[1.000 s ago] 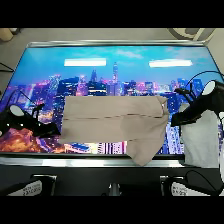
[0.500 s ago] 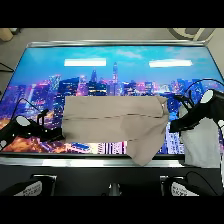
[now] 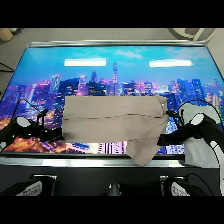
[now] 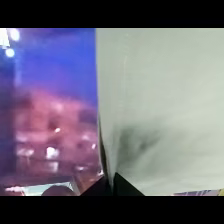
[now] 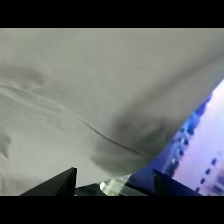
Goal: Fold the shirts.
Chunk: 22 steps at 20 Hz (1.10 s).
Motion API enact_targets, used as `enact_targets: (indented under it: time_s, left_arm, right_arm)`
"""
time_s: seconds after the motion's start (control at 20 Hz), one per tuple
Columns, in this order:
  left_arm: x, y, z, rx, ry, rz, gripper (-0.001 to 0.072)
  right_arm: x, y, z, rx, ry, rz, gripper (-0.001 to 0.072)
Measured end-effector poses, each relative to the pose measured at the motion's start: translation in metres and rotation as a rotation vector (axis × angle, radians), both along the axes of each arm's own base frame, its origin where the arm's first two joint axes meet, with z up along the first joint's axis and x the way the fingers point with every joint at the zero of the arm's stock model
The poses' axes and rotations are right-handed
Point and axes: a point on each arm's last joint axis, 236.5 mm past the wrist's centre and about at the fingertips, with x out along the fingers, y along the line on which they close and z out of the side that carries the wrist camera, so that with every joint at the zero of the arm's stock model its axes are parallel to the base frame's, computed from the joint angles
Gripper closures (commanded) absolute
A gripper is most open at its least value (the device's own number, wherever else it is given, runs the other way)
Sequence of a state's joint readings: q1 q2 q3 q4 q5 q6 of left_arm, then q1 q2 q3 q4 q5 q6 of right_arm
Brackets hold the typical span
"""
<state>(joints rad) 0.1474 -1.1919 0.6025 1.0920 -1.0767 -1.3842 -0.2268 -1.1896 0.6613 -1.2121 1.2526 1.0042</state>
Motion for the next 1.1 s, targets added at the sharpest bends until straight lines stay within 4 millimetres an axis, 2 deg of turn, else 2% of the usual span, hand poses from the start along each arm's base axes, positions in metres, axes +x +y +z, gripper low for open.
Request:
enact_targets:
  time_s: [0.15, 0.25, 0.3, 0.35, 0.5, 0.65, 0.75, 0.9, 1.0, 1.1]
  left_arm:
    - [0.000, -0.002, 0.002, -0.007, -0.003, 0.003, 0.0684]
    - [0.001, -0.002, 0.003, -0.010, -0.004, 0.004, 0.0684]
    - [0.001, -0.003, 0.003, -0.013, -0.005, 0.006, 0.0684]
    - [0.001, -0.003, 0.003, -0.014, -0.005, 0.006, 0.0684]
    - [0.003, -0.003, 0.005, -0.015, -0.010, 0.006, 0.0685]
    - [0.020, -0.001, 0.021, -0.006, -0.081, -0.011, 0.0685]
    - [0.039, 0.001, 0.044, 0.003, -0.161, -0.022, 0.0685]
    - [0.068, 0.003, 0.083, 0.010, -0.258, -0.045, 0.0686]
    - [0.089, 0.006, 0.101, 0.020, -0.313, -0.046, 0.0686]
    - [0.114, 0.011, 0.111, 0.028, -0.350, -0.039, 0.0685]
  right_arm:
    - [-0.009, 0.010, -0.008, 0.034, 0.014, -0.026, 0.0243]
    - [-0.013, 0.015, -0.011, 0.051, 0.019, -0.040, 0.0344]
    - [-0.013, 0.015, -0.013, 0.053, 0.018, -0.045, 0.0535]
    - [-0.013, 0.015, -0.016, 0.049, 0.014, -0.049, 0.0693]
    - [-0.014, 0.015, -0.018, 0.047, 0.009, -0.041, 0.0696]
    - [0.000, 0.013, -0.002, 0.049, -0.047, 0.009, 0.0697]
    - [0.022, 0.010, 0.023, 0.049, -0.116, 0.039, 0.0697]
    - [0.067, 0.002, 0.065, 0.031, -0.242, 0.059, 0.0698]
    - [0.100, -0.004, 0.085, 0.017, -0.315, 0.057, 0.0698]
    - [0.137, -0.008, 0.096, 0.024, -0.372, 0.039, 0.0698]
